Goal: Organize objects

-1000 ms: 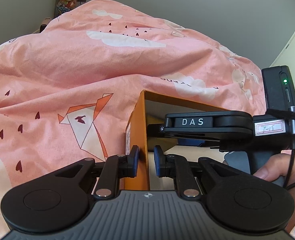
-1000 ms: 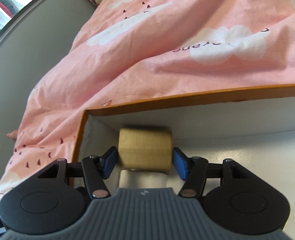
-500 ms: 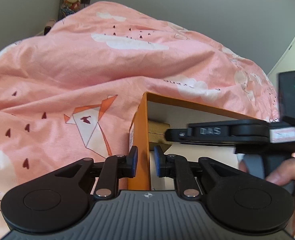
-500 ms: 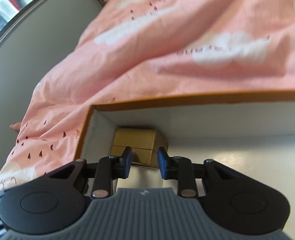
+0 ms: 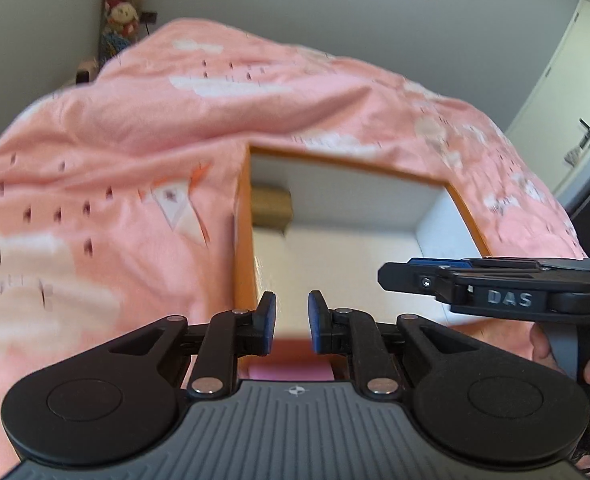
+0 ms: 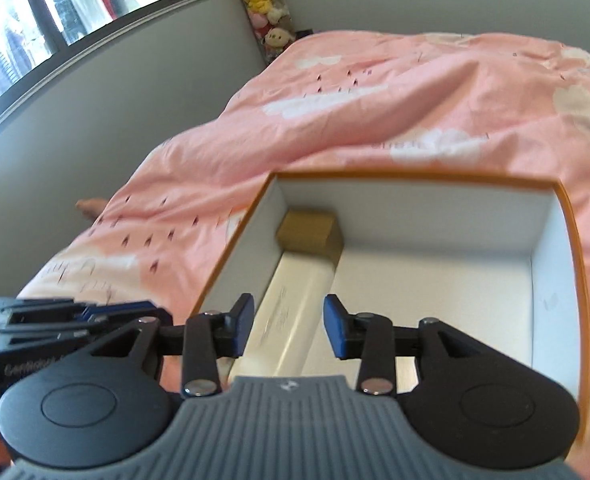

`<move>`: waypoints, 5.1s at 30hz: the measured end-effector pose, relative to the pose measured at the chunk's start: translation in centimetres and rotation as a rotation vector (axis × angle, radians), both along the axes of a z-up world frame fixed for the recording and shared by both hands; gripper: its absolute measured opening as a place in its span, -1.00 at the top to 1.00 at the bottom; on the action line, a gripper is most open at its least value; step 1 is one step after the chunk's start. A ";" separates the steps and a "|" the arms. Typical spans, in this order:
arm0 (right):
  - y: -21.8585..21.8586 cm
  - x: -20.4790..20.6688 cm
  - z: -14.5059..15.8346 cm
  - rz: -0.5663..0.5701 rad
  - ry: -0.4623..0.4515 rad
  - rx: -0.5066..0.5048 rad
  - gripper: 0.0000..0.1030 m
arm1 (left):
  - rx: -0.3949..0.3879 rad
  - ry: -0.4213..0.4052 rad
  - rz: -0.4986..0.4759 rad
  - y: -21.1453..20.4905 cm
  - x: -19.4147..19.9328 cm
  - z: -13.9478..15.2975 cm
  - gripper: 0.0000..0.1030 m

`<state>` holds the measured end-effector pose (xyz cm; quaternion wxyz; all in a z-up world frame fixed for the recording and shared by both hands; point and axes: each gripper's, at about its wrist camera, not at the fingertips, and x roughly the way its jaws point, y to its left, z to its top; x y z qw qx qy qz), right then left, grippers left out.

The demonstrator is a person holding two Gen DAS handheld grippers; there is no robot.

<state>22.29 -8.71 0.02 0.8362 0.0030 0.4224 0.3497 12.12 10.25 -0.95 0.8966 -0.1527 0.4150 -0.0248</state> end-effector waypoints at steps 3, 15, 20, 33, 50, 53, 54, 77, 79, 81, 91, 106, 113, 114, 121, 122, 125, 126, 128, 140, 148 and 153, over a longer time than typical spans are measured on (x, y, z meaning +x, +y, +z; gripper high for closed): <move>-1.8 -2.7 -0.6 0.007 0.029 -0.008 0.19 | -0.015 0.050 -0.018 -1.0 -2.2 -1.1 0.64; -5.9 -10.1 -4.3 0.054 0.163 -0.142 0.22 | -0.058 0.202 -0.125 -3.6 -8.7 -4.0 0.48; -6.5 -12.0 -4.6 0.102 0.153 -0.222 0.25 | -0.090 0.220 -0.237 -5.2 -9.9 -3.9 0.32; -5.4 -13.7 -4.8 0.223 0.128 -0.224 0.55 | -0.106 0.255 -0.365 -7.6 -10.4 -4.2 -0.21; -3.0 -13.2 -3.4 0.387 -0.038 -0.289 0.51 | 0.055 0.135 -0.240 -5.5 -9.4 -2.5 0.50; -2.0 -12.7 -3.5 0.448 -0.085 -0.320 0.38 | 0.080 0.108 -0.228 -5.2 -8.8 -1.9 0.52; -1.7 -12.6 -3.4 0.474 -0.103 -0.333 0.35 | 0.090 0.099 -0.230 -5.2 -8.7 -1.7 0.52; 0.0 -11.3 -5.0 0.642 -0.232 -0.394 0.62 | 0.146 0.026 -0.268 -5.9 -6.5 -1.0 0.35; -0.5 -11.1 -4.8 0.600 -0.201 -0.364 0.64 | 0.132 0.021 -0.250 -5.5 -6.6 -0.8 0.23; -1.0 -10.9 -4.6 0.556 -0.193 -0.356 0.68 | 0.107 0.020 -0.228 -5.0 -6.7 -0.7 0.14; -6.2 -6.3 -4.3 0.218 0.066 -0.187 0.69 | -0.011 0.156 0.000 -1.9 -4.1 -4.6 -0.01; -6.3 -4.7 -5.4 0.114 0.142 -0.104 0.67 | -0.318 0.283 0.163 2.4 -2.4 -11.1 -0.73; -6.2 -4.6 -5.6 0.099 0.156 -0.095 0.67 | -0.331 0.281 0.150 2.4 -2.3 -11.6 -0.71; -6.2 -4.6 -5.7 0.095 0.158 -0.092 0.67 | -0.328 0.279 0.151 2.3 -2.4 -11.5 -0.71; -6.6 -5.0 -5.4 0.078 0.162 -0.081 0.67 | -0.253 0.271 0.116 1.4 -2.5 -10.6 -0.69; -6.7 -5.0 -5.4 0.073 0.162 -0.079 0.67 | -0.253 0.270 0.117 1.4 -2.6 -10.5 -0.68; -7.0 -5.1 -5.3 0.053 0.164 -0.073 0.68 | -0.264 0.217 0.087 1.2 -2.8 -9.5 0.62; -7.2 -5.0 -5.2 0.044 0.168 -0.068 0.68 | -0.241 0.215 0.087 1.1 -2.8 -8.9 0.79; -7.8 -4.8 -5.1 0.024 0.194 -0.043 0.68 | -0.178 0.201 0.073 0.8 -2.8 -8.1 0.89; -8.4 -4.6 -5.1 0.015 0.202 -0.025 0.68 | -0.252 0.279 0.099 2.3 -1.5 -11.6 -0.77; -8.4 -4.6 -5.3 0.010 0.210 -0.016 0.68 | -0.194 0.277 0.070 1.3 -1.1 -12.9 -0.80; -8.3 -4.9 -5.2 0.007 0.197 -0.026 0.68 | -0.068 0.239 0.057 -0.8 -1.6 -11.3 -0.77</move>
